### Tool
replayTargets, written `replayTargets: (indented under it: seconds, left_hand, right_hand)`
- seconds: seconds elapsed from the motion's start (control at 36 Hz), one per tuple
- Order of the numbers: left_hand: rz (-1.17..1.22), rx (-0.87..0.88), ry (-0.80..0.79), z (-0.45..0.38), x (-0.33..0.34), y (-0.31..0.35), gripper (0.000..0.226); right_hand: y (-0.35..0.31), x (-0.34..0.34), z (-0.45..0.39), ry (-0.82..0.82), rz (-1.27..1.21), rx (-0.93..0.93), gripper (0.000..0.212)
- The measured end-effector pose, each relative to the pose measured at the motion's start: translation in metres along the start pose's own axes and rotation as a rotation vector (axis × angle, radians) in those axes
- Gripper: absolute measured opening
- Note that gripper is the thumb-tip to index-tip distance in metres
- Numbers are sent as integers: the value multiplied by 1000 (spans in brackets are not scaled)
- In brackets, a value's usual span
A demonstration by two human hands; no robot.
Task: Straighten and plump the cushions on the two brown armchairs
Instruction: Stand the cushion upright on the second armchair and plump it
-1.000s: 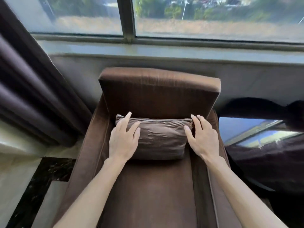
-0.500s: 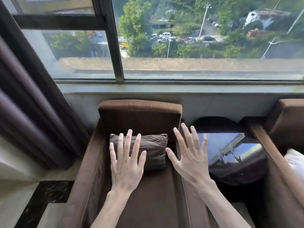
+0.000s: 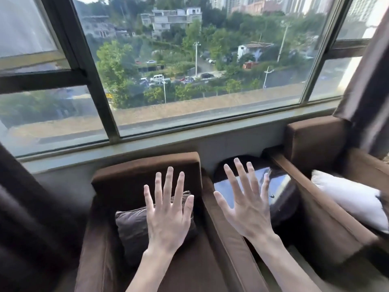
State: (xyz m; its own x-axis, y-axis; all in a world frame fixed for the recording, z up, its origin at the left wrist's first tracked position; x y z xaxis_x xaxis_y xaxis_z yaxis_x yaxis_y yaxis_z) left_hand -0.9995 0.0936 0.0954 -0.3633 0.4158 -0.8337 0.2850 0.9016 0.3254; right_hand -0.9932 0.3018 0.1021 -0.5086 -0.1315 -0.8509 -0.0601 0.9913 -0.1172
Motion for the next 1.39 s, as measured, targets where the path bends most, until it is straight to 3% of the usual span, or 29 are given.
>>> replayTargets:
  seconds: [0.33, 0.78, 1.08, 1.39]
  left_hand:
    - [173, 378, -127, -6, 20, 83, 59]
    - [360, 722, -320, 55, 86, 308, 62]
    - [473, 874, -342, 104, 133, 497, 62]
    - [467, 880, -300, 80, 183, 631, 64]
  right_hand:
    - [50, -62, 77, 40, 185, 426, 76]
    - [207, -168, 230, 76, 470, 846, 74]
    - [350, -240, 317, 111, 582, 960, 74]
    - [491, -270, 311, 115, 574, 996, 77]
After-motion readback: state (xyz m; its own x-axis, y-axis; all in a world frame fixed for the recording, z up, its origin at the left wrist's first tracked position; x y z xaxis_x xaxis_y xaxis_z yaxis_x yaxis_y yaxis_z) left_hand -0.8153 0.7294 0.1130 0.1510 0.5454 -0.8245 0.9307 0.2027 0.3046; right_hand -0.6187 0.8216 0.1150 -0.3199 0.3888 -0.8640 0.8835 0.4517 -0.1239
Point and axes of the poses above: each hand's wrist, its own z-axis away from the middle knuckle, its own x-axis out of the palm, y = z × x, the point moved 3 cm from there along -z, towards the middle knuckle, and after that the axes turned 7 degrees about z, right-handed, at the moved point
